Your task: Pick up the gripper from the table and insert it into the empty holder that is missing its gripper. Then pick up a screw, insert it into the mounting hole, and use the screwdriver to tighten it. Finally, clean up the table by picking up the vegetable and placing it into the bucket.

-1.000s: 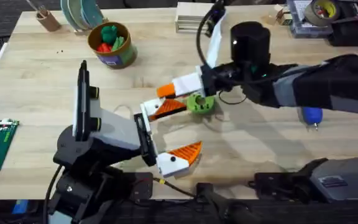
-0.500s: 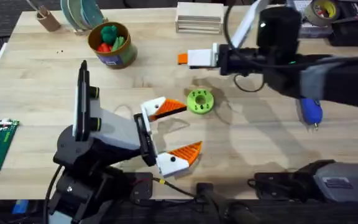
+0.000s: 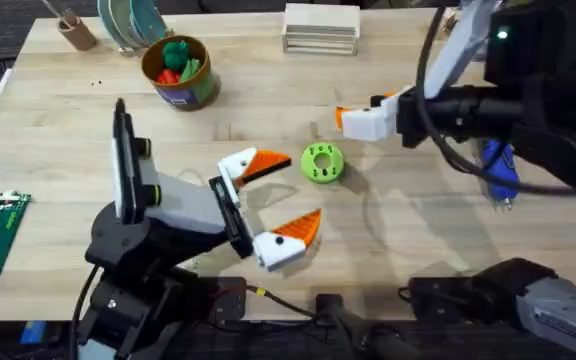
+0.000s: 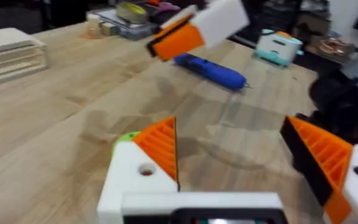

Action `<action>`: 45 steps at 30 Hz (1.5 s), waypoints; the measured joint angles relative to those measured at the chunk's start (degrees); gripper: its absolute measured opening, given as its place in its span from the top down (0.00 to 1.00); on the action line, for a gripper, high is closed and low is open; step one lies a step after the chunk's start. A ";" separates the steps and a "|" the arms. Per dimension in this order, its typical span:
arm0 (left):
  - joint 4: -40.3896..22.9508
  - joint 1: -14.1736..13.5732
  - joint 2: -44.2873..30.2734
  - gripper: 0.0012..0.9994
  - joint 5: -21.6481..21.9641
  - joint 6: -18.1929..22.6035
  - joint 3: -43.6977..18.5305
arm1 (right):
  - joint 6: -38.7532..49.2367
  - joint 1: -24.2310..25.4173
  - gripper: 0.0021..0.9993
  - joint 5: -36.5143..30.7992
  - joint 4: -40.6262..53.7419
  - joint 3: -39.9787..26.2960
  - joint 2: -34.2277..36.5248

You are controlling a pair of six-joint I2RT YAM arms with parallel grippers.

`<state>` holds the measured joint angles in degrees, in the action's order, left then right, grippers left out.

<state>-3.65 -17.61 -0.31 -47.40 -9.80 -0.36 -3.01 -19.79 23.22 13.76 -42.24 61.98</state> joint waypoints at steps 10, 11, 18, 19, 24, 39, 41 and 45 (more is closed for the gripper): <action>0.49 0.00 0.00 0.01 8.73 4.05 0.00 | 4.59 -0.40 0.03 -0.44 5.92 0.00 -2.19; 0.49 0.00 0.01 0.01 8.98 4.92 0.00 | 4.98 -0.82 0.03 -0.45 6.73 0.00 -1.97; 0.49 0.00 0.01 0.01 9.51 9.93 0.00 | 6.45 -6.46 0.03 -2.26 7.75 0.00 0.42; 0.51 0.00 -0.01 0.01 9.51 10.24 0.00 | 6.50 -7.46 0.03 -2.99 7.87 0.00 0.47; 0.49 0.00 0.01 0.01 9.51 11.12 0.00 | 6.67 -12.30 0.03 -8.38 8.54 0.00 0.79; 0.49 0.00 0.00 0.01 9.51 11.37 0.00 | 7.12 -14.55 0.03 -13.33 11.19 -0.02 9.20; 0.49 0.00 -0.01 0.01 9.51 11.37 0.00 | 6.25 -14.53 0.03 -13.32 10.80 -0.02 9.40; 0.50 0.00 0.01 0.01 9.51 11.37 0.00 | 4.12 -14.53 0.03 -13.07 10.13 -0.04 9.83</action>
<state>-3.15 -17.61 -0.30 -37.89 1.56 -0.36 1.11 -34.33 10.15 23.89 -42.28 71.81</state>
